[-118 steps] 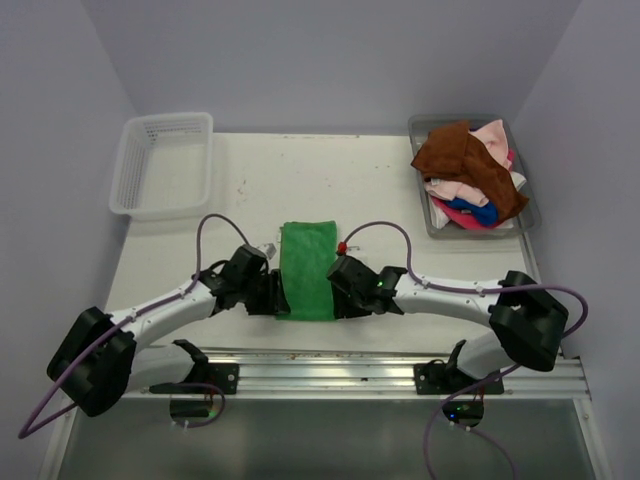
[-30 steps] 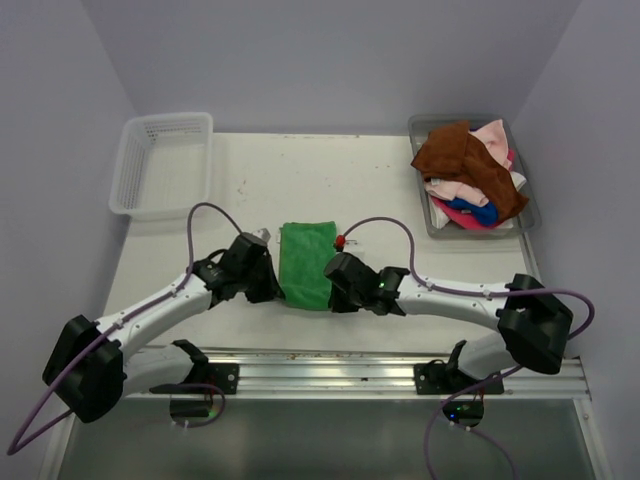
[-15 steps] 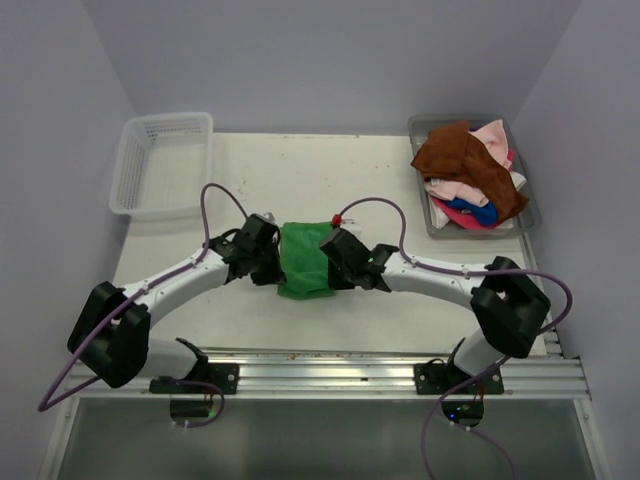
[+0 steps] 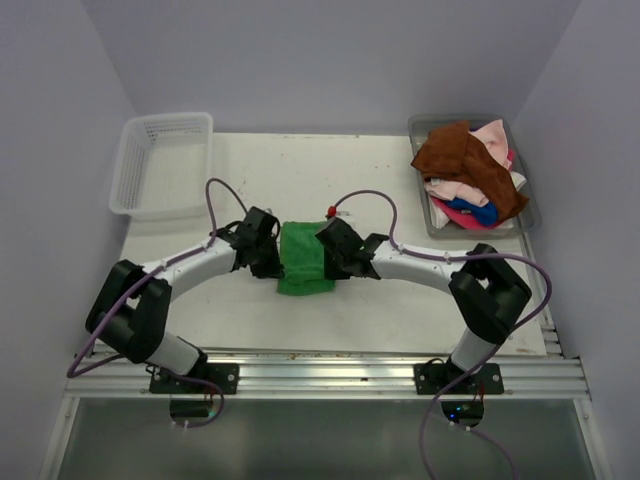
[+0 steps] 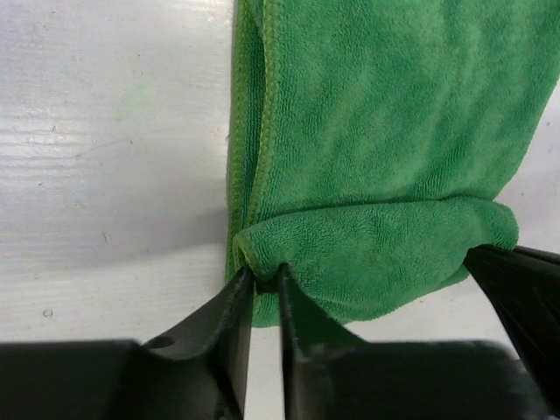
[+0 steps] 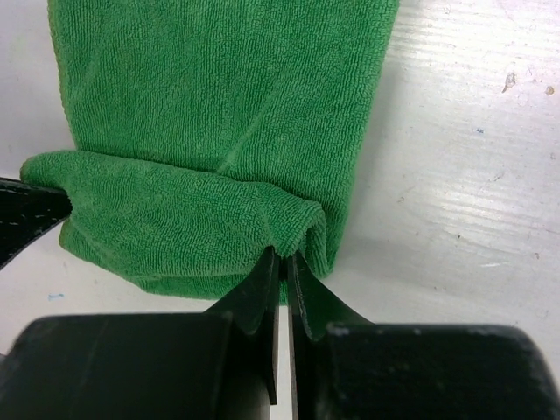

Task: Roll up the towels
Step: Roll the towel

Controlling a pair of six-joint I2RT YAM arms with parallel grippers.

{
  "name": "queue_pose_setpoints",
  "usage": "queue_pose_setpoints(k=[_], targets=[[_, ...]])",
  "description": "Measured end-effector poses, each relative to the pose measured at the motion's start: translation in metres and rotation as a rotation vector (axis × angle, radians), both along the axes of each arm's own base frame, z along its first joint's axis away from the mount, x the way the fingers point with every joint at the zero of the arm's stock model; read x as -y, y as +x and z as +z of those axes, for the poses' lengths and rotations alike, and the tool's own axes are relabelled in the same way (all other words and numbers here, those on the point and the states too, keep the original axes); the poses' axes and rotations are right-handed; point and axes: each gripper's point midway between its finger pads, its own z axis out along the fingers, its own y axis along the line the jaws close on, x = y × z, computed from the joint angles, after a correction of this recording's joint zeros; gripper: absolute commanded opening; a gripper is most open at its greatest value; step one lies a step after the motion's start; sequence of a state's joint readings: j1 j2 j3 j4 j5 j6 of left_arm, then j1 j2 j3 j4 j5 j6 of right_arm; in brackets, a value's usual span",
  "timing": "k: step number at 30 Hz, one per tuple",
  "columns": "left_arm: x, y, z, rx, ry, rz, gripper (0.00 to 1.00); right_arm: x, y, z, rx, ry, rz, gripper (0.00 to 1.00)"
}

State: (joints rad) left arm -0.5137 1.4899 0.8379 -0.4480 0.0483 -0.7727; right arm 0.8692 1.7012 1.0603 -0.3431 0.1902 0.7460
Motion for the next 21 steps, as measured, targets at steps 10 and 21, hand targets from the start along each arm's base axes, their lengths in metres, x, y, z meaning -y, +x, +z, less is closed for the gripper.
queue_pose_setpoints(k=[10, 21], targets=[[-0.003, 0.01, 0.035, 0.128, -0.024, 0.002, 0.43, 0.001, 0.0, 0.024, 0.044, 0.033, 0.014, 0.38], [0.003, -0.021, 0.039, 0.162, -0.122, -0.033, 0.0, -0.006, -0.021, 0.043, 0.086, 0.054, 0.066, 0.2]])
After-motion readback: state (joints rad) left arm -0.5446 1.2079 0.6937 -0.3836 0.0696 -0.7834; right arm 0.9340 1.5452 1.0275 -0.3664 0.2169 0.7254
